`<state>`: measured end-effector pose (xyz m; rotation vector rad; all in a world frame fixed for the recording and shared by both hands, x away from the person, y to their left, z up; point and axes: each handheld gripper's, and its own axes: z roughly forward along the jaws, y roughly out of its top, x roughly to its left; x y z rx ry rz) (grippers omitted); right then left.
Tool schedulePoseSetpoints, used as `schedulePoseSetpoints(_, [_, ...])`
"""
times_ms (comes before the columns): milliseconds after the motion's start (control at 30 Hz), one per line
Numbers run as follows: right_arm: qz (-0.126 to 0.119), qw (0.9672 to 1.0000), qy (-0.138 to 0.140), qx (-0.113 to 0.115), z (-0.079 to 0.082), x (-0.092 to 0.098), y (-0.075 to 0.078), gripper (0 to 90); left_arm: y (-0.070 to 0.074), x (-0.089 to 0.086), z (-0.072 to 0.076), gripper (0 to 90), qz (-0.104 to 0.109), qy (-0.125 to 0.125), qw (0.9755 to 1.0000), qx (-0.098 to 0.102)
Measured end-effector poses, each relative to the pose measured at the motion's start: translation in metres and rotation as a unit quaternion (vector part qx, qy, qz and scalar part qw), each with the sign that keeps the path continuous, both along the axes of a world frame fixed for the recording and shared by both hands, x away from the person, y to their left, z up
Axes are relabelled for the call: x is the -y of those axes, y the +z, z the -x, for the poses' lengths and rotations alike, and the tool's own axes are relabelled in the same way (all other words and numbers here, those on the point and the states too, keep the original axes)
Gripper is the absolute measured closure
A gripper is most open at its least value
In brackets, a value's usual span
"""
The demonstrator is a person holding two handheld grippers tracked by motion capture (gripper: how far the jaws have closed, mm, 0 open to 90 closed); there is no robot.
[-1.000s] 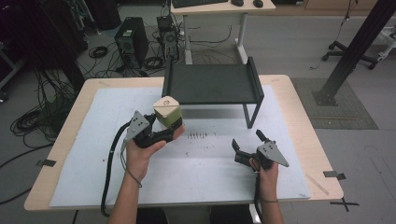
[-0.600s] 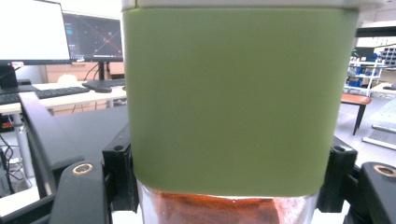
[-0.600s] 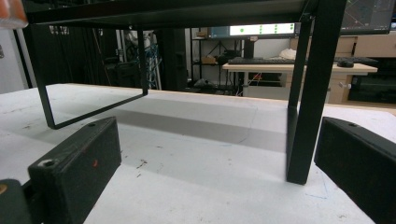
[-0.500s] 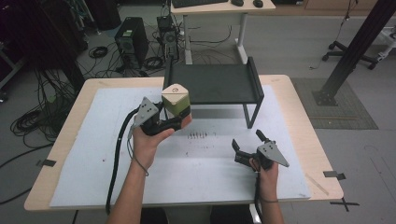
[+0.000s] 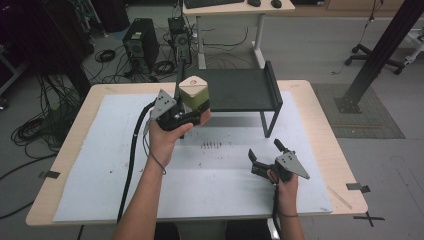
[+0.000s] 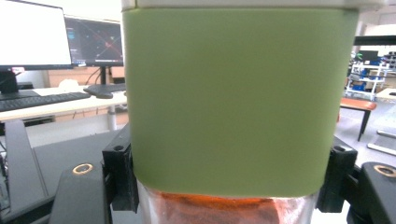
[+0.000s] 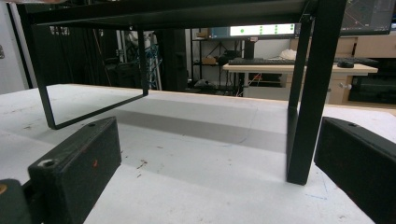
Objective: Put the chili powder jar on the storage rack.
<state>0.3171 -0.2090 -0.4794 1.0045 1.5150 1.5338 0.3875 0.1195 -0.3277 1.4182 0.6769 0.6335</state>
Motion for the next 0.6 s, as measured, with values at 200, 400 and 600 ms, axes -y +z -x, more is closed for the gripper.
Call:
schedulePoseSetpoints(200, [0.000,1.0000,0.002,0.000,0.000,0.000,0.000,0.2,0.005,0.001,-0.015,28.9,0.003,0.006,1.0000,-0.001])
schedulePoseSetpoints(400, [-0.001,1.0000,0.003,0.000,0.000,0.000,0.000,0.2,0.005,0.005,-0.029,28.9,0.001,0.011,0.9999,-0.004])
schedulePoseSetpoints(600, [0.000,1.0000,0.004,0.000,0.000,0.000,0.000,0.2,0.004,0.008,-0.039,28.9,0.001,0.019,0.9998,-0.008])
